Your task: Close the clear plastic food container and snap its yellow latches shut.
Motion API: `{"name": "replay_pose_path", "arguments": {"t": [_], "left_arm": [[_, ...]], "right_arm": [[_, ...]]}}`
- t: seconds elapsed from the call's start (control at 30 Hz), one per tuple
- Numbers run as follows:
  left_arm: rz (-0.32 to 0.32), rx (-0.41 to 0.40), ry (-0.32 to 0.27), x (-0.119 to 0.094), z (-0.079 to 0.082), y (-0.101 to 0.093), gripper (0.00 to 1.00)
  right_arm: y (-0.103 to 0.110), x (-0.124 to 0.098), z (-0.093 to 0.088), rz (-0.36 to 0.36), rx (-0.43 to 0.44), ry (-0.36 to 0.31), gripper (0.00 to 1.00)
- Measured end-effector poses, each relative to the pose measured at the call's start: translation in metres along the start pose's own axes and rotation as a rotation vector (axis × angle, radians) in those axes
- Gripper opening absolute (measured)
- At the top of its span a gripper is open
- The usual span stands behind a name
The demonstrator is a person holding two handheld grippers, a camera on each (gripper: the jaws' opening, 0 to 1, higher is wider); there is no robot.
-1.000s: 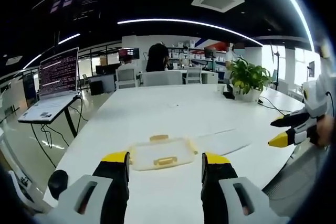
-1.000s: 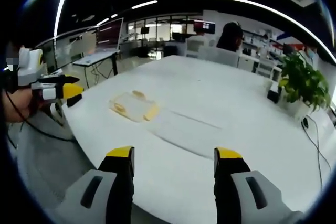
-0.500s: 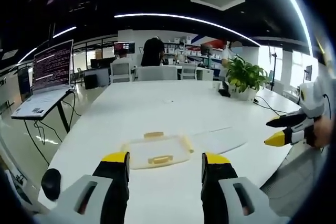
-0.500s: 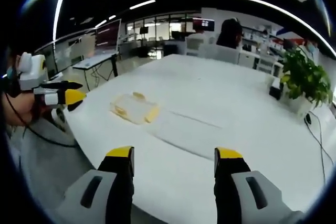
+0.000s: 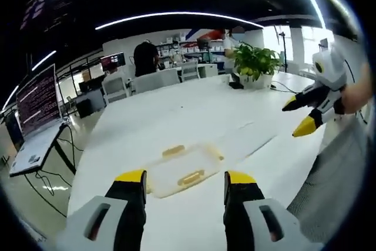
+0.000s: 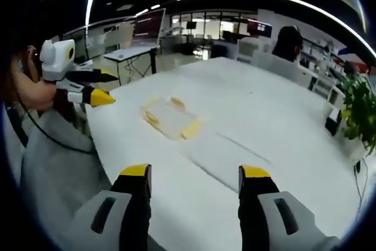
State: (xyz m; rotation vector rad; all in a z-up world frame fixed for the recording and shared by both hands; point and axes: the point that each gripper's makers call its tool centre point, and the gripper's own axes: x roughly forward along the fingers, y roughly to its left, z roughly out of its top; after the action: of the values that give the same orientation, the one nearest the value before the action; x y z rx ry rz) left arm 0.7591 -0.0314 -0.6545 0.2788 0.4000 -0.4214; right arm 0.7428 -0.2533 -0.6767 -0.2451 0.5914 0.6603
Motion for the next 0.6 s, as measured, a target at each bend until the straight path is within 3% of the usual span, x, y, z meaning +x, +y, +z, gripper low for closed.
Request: {"name": "replay_pose_path", "arguments": {"t": [0.33, 0.6], "left_arm": [[-0.085, 0.093, 0.029, 0.025, -0.004, 0.011, 0.47], [-0.215, 0.249, 0.06, 0.049, -0.004, 0.024, 0.46]], "right_arm": [[0.003, 0.028, 0.014, 0.09, -0.093, 0.041, 0.56], [0.003, 0.053, 0.03, 0.18, -0.192, 0.056, 0.52]]}}
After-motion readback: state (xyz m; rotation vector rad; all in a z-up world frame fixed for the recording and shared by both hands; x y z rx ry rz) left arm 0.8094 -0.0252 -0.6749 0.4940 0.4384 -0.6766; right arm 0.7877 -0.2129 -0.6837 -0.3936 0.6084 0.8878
